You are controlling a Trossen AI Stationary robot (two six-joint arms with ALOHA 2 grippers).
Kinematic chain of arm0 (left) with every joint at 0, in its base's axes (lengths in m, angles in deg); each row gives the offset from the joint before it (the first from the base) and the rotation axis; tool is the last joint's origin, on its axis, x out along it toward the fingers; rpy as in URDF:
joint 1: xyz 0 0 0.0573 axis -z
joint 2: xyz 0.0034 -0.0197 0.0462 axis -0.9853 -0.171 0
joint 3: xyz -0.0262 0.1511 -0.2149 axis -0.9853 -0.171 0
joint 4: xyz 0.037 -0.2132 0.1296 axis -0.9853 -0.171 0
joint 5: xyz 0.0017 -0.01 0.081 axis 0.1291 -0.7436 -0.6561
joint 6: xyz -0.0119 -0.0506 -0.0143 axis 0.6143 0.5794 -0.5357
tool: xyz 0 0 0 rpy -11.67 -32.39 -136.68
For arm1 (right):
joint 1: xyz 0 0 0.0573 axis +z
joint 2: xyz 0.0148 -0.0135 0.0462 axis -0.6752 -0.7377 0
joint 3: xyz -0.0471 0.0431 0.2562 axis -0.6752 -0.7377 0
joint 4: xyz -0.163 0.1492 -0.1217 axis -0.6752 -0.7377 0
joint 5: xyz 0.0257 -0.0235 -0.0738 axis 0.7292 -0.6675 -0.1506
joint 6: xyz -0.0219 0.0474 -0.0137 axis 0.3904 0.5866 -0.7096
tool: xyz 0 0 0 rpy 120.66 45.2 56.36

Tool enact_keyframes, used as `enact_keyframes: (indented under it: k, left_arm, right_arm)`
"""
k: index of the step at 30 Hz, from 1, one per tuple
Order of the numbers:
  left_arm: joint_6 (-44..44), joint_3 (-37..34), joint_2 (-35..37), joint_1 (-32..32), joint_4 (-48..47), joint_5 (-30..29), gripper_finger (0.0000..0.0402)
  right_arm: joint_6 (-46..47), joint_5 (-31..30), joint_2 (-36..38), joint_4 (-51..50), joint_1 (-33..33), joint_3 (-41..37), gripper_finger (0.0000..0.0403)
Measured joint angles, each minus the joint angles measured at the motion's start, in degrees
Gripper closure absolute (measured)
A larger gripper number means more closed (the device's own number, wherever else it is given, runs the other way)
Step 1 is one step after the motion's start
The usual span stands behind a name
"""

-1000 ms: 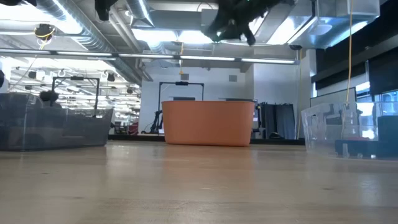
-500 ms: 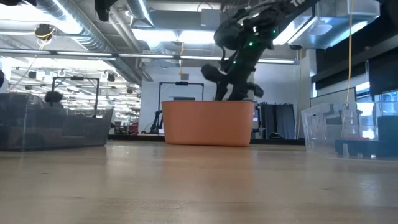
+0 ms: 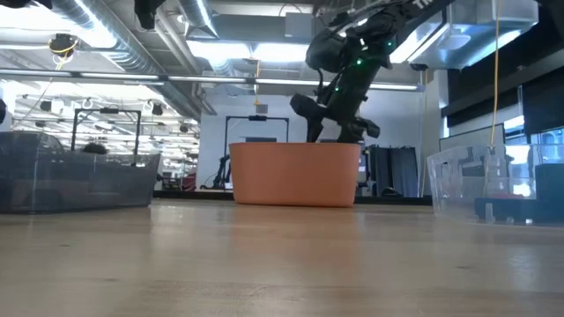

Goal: Sort & place blocks by color
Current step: Put the green game piece into the orange bin

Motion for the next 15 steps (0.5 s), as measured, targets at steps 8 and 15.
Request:
enact_keyframes:
  k: [8,15]
  left_arm:
    - [-0.02,0.00,0.00,0.00,0.00,0.00,0.0118]
    - [-0.05,0.00,0.02,-0.01,-0.56,0.41,0.0118]
  right_arm:
    - [-11.20,5.79,8.37,-5.60,2.40,-0.02,0.0118]
    - [-15.00,5.47,21.88,-1.60,16.19,-3.78,0.0122]
